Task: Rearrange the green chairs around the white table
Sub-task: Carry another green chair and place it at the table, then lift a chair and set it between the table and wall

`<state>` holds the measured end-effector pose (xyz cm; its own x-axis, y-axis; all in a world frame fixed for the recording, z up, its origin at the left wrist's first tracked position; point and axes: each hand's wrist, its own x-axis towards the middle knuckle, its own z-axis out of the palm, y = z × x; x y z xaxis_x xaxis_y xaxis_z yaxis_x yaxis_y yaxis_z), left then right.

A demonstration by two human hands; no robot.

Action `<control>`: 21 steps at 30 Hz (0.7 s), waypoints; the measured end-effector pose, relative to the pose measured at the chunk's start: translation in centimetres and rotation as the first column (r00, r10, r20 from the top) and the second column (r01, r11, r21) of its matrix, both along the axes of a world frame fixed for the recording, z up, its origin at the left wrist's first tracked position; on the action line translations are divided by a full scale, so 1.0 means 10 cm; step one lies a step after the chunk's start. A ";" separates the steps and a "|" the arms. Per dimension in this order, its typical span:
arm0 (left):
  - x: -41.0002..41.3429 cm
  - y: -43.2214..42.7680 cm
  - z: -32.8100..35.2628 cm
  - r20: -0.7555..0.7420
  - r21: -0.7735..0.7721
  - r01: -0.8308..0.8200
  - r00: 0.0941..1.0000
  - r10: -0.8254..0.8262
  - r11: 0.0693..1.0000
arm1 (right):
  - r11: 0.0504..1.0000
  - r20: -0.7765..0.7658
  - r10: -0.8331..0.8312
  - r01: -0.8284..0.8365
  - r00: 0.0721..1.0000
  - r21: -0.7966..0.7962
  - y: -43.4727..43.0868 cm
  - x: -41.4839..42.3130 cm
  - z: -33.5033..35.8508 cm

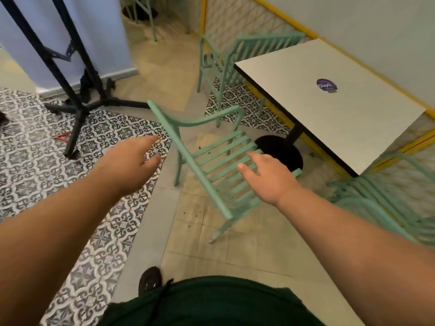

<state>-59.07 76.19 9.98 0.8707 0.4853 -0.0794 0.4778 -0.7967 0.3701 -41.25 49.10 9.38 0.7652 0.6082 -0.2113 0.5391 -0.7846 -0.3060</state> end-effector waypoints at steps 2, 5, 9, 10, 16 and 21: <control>-0.01 0.39 0.06 -0.005 0.007 0.017 1.000 -0.017 1.000 | 0.999 0.001 -0.037 0.037 0.999 -0.003 0.30 -0.02 -0.02; 0.03 0.91 0.17 -0.024 0.001 0.064 0.998 -0.064 0.998 | 0.994 -0.031 -0.112 0.112 0.993 0.018 0.71 -0.07 -0.02; 0.26 1.41 0.27 -0.044 0.007 0.104 0.994 -0.103 0.995 | 0.988 -0.034 -0.152 0.153 0.988 0.018 1.12 -0.01 -0.01; 0.35 1.51 0.28 -0.053 0.006 0.118 0.992 -0.117 0.993 | 0.987 -0.031 -0.162 0.163 0.986 0.018 1.19 0.04 -0.01; 1.00 2.09 0.25 -0.068 0.008 0.206 0.976 -0.205 0.979 | 0.975 -0.030 -0.222 0.222 0.975 -0.003 1.62 0.53 -0.13; 1.57 2.68 0.25 -0.106 0.055 0.272 0.958 -0.265 0.961 | 0.978 -0.049 -0.208 0.206 0.977 -0.038 2.27 1.11 -0.29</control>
<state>-43.35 103.03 12.45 0.9594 0.2420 -0.1445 0.2738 -0.9222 0.2730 -30.18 71.81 6.46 0.8613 0.4297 -0.2713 0.3477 -0.8876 -0.3020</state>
